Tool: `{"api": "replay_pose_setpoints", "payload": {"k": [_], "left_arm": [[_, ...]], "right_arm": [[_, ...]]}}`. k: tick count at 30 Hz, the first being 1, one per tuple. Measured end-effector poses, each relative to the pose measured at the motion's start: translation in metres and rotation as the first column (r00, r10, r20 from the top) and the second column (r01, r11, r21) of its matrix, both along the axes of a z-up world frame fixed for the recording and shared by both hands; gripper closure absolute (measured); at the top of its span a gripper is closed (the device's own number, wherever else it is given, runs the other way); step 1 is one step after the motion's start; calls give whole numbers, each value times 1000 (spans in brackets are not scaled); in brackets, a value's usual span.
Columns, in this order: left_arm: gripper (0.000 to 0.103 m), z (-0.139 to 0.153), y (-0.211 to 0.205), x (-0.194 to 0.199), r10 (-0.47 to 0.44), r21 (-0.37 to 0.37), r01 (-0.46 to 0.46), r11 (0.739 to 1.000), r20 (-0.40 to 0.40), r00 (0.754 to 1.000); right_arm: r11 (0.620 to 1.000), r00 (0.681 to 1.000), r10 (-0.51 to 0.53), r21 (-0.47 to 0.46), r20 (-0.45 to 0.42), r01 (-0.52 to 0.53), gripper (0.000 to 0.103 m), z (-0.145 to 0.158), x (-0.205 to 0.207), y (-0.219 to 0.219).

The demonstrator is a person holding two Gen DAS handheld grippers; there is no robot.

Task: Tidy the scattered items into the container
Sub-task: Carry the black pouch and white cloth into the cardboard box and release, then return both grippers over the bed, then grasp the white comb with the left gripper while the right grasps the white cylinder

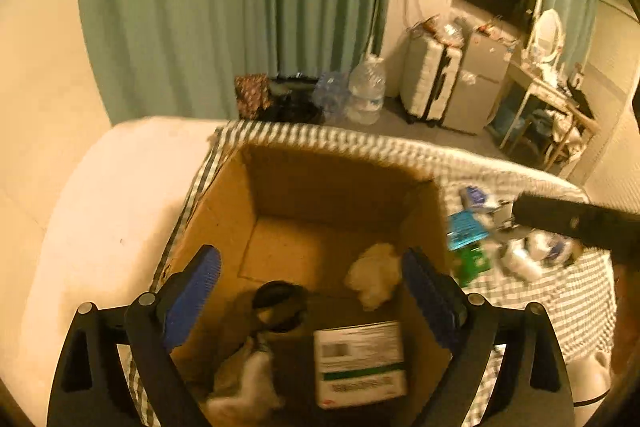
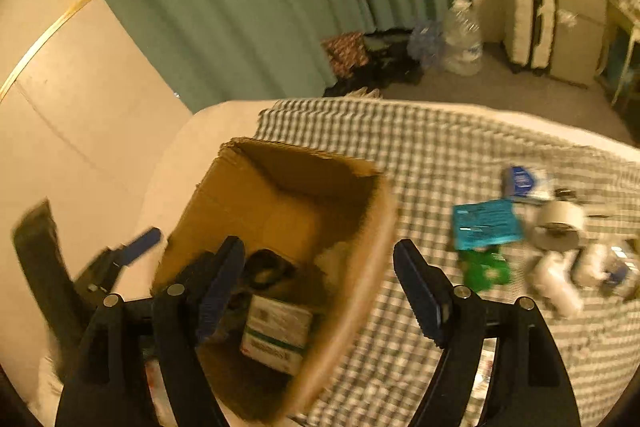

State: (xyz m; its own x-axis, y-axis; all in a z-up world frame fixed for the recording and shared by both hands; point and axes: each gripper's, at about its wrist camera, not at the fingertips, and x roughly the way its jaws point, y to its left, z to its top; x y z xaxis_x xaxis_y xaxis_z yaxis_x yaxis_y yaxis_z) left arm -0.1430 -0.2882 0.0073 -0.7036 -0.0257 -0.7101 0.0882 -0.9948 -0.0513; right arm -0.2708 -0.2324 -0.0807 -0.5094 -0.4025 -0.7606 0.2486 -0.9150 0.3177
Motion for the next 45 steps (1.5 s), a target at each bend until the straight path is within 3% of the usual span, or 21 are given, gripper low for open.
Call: {"api": "replay_pose_setpoints", "payload": {"k": [6,10,13,17,22,28,33,38,39,41,42,44,45], "left_arm": [[1,57,66,37,-85,-7,85,996,-114,990],[0,73,114,61,-114,-14,114,993,-168,979],[0,72,148,76,-117,12,123,992,-218,969],[0,46,192,76,-165,-2,166,986,-148,975],[0,-16,242,73,-189,-33,187,982,-59,980],[0,-96,286,65,-272,-30,275,961,68,960],[0,-152,308,44,-290,-65,304,950,164,943],[0,-182,300,19,-252,11,254,967,184,950],[5,-187,298,14,-253,32,252,967,187,949],[36,-196,295,7,-281,70,272,960,204,938],[51,-205,295,2,-313,89,301,950,238,919],[58,-203,289,4,-337,113,319,941,214,917],[73,-201,287,5,-349,134,327,935,203,915]], "right_arm": [[997,993,-56,56,-100,61,26,44,62,62],[987,977,-132,71,-166,145,23,73,102,123],[982,971,-170,59,-170,182,22,73,125,159],[965,958,-241,67,-153,254,18,54,150,202],[942,936,-312,72,-162,327,18,13,172,247],[918,916,-393,32,-81,396,18,-38,168,290],[911,911,-408,36,-56,410,18,-65,162,299],[927,930,-358,88,-79,364,18,-74,150,289],[929,932,-352,90,-82,359,18,-75,147,288],[936,938,-338,81,-82,344,18,-79,138,287],[939,941,-329,81,-80,335,18,-82,131,286],[942,945,-316,92,-87,323,18,-89,121,284],[945,948,-307,92,-83,314,18,-92,115,284]]}}
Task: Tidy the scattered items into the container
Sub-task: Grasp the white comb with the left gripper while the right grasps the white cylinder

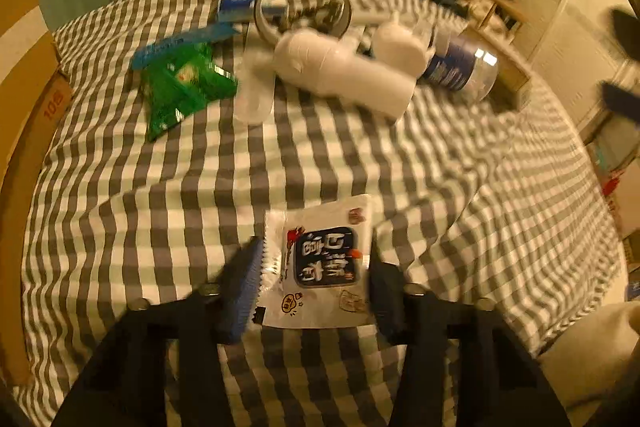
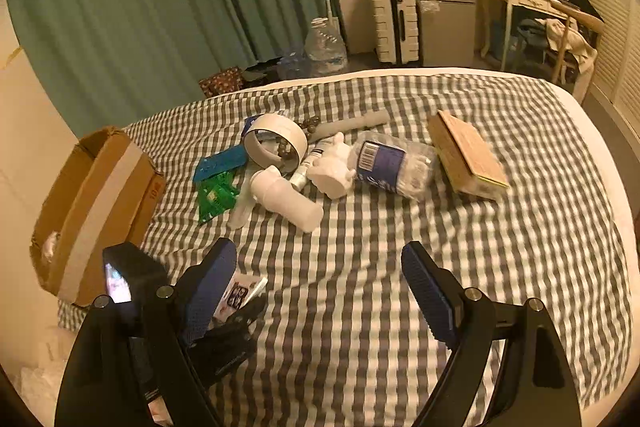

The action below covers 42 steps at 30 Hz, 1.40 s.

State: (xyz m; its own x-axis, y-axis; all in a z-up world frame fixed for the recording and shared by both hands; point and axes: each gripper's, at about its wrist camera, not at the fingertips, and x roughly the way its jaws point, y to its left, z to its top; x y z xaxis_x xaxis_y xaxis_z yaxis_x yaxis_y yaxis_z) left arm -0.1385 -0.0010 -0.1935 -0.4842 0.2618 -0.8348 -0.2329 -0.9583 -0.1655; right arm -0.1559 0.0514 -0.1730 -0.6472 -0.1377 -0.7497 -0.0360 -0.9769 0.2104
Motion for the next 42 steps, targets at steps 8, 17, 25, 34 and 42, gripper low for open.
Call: {"api": "replay_pose_setpoints", "payload": {"k": [8,17,25,34,42], "left_arm": [[92,19,-30,-10,73,59,-72,996,-18,997],[91,-6,-63,-46,131,86,-134,987,36,991],[91,-4,-71,-38,128,144,-130,981,21,992],[93,32,-69,-12,127,143,-125,982,-6,992],[93,75,-63,22,131,68,-129,989,-31,991]], "right_arm": [[999,993,41,-33,108,-38,18,-46,-67,-13],[988,973,138,36,187,-147,31,-82,-126,-50],[967,939,201,94,280,-235,69,-108,-125,-71],[984,984,110,125,139,-127,71,-49,-57,-57],[996,992,92,2,91,-92,72,-5,-10,-48]]}}
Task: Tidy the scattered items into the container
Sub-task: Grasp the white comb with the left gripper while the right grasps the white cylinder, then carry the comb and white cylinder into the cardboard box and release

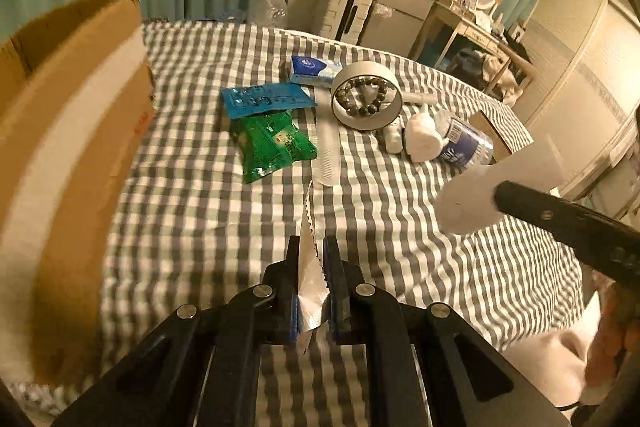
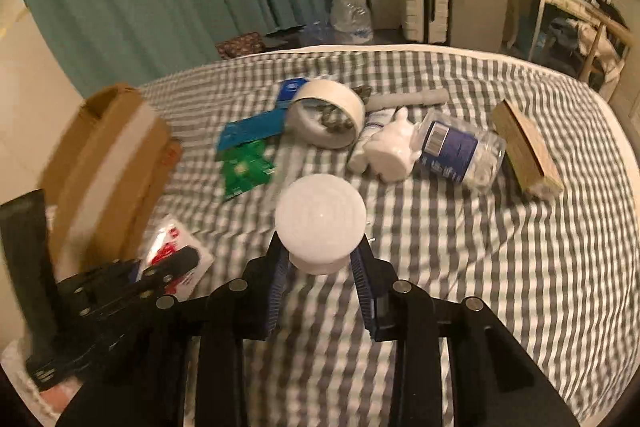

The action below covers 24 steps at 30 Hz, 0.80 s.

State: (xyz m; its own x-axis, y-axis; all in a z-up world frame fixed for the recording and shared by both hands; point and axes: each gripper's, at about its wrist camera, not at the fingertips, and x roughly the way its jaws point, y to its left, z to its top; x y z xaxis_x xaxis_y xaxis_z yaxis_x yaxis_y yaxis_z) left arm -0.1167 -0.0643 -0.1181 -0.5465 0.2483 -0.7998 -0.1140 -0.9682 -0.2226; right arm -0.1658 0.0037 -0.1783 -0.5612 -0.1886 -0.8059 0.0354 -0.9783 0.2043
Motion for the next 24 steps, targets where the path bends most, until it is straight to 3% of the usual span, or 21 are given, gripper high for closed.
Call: {"api": "replay_pose_setpoints", "payload": {"k": [4,8,14,19,24], "left_arm": [[93,36,-5,15,-25,-10,25,1000,-46,999],[93,78,-16,22,-38,-19,36,999,-111,993],[93,144,-57,30,-20,-45,11,999,-207,978],[93,174,-106,29,38,3,-38,999,-222,974],[93,178,-161,17,115,-5,-119,993,-232,966]], "right_arm": [[1000,999,4,14,-52,-3,72,30,24,-8],[999,995,10,-34,-96,-14,72,63,40,-11],[996,980,59,-49,-191,-70,72,124,57,-40],[984,958,151,-56,-242,-169,72,159,54,-82],[955,928,263,-64,-263,-289,72,172,29,-146]]}}
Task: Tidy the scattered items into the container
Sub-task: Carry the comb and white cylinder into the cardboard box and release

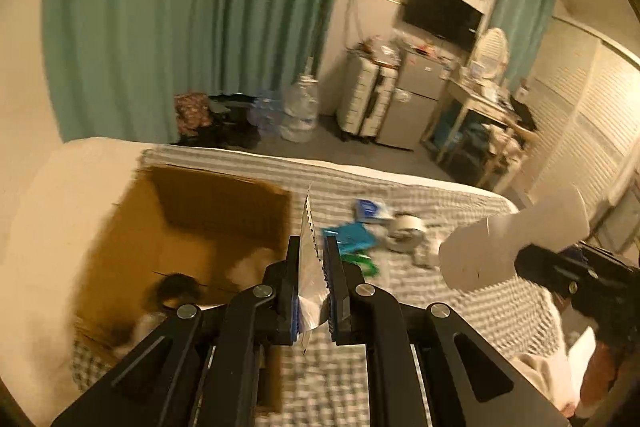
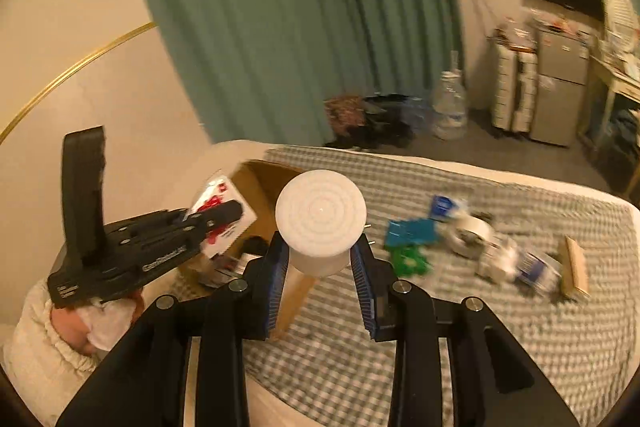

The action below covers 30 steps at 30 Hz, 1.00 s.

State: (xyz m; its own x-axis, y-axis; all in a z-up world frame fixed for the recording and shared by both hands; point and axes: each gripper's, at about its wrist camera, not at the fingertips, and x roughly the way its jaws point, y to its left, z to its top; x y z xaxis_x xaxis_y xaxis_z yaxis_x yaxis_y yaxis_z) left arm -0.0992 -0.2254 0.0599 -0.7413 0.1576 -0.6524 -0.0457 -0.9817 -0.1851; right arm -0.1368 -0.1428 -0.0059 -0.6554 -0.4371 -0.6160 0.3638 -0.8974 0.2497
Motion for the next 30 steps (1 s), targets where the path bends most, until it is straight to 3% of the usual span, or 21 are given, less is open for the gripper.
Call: {"api": "replay_pose_setpoints", "payload": {"k": [4,9,13,17,18,20,21,22,27,30], "left_arm": [[93,-19,-50,-20,86,-8,-85,996,30,996],[93,-62,-92,-49,138,16,-140,990,100,985],[93,-100,-109,-73,123,28,-129,991,167,978],[91,-121,-121,-86,115,38,-123,992,178,977],[84,-125,-124,-90,120,37,-129,991,186,975],[48,-129,-125,-95,127,27,-136,990,210,969],[26,-131,-127,-97,155,-1,-160,987,232,960],[19,-131,-128,-96,170,-9,-173,985,236,957],[17,-119,-120,-87,181,-32,-179,983,249,951],[17,-98,-100,-74,164,-75,-153,985,187,968]], "right_arm": [[996,996,84,-7,37,-84,72,-14,-32,-52],[989,981,143,21,130,-147,72,-56,-82,-105],[987,964,158,9,215,-164,71,-94,-120,-128],[988,960,143,25,242,-153,70,-118,-150,-140],[989,961,143,13,238,-150,67,-119,-155,-140],[991,960,133,-40,248,-127,18,-122,-168,-138],[994,964,106,-54,245,-95,15,-122,-171,-134],[996,972,67,-63,224,-55,15,-119,-172,-127],[998,990,-52,-27,134,56,15,-107,-164,-100],[993,990,-111,-20,83,113,15,-93,-147,-79]]}}
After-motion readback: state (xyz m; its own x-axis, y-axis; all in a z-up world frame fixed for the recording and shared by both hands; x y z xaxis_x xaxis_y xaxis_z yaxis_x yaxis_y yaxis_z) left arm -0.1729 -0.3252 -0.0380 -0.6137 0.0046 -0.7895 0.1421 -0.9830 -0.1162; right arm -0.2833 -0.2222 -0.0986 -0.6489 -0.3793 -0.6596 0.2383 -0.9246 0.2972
